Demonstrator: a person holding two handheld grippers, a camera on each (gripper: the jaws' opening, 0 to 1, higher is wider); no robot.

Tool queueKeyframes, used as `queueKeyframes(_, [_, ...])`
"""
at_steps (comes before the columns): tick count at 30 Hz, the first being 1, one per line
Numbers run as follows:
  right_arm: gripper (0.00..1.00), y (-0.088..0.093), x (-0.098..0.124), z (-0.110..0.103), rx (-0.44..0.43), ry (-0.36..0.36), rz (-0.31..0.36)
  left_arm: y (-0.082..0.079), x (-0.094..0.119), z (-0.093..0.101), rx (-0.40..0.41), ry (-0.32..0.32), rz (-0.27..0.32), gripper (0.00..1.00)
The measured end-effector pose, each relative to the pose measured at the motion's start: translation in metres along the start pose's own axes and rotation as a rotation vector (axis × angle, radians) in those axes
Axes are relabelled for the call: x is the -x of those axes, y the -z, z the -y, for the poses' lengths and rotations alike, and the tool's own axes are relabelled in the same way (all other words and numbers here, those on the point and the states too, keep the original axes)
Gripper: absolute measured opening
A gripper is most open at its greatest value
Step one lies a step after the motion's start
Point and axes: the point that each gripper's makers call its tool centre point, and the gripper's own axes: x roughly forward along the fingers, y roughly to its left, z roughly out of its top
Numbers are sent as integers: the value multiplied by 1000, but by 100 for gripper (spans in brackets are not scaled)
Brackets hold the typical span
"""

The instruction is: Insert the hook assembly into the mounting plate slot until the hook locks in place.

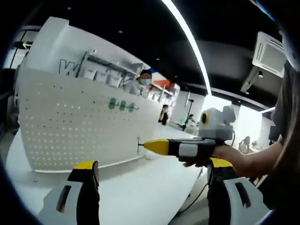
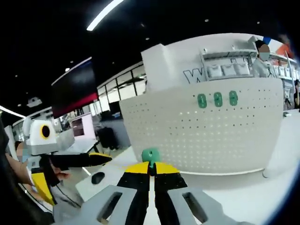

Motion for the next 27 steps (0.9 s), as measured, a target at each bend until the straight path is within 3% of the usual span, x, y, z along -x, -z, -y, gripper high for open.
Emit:
queueKeyframes(5, [0, -11, 4, 32, 27, 73, 23, -1, 1, 1, -13, -3, 3, 99])
queueKeyframes(10, [0, -24, 9, 67, 37, 143, 56, 15, 1, -6, -21, -15, -39, 99])
queueKeyframes(16, [0, -48, 14, 117, 52, 237, 101, 18, 4, -5, -22, -22, -44, 100])
queueKeyframes(27, [0, -75, 16, 182, 48, 325, 156, 26, 7, -14, -13, -46, -64, 100])
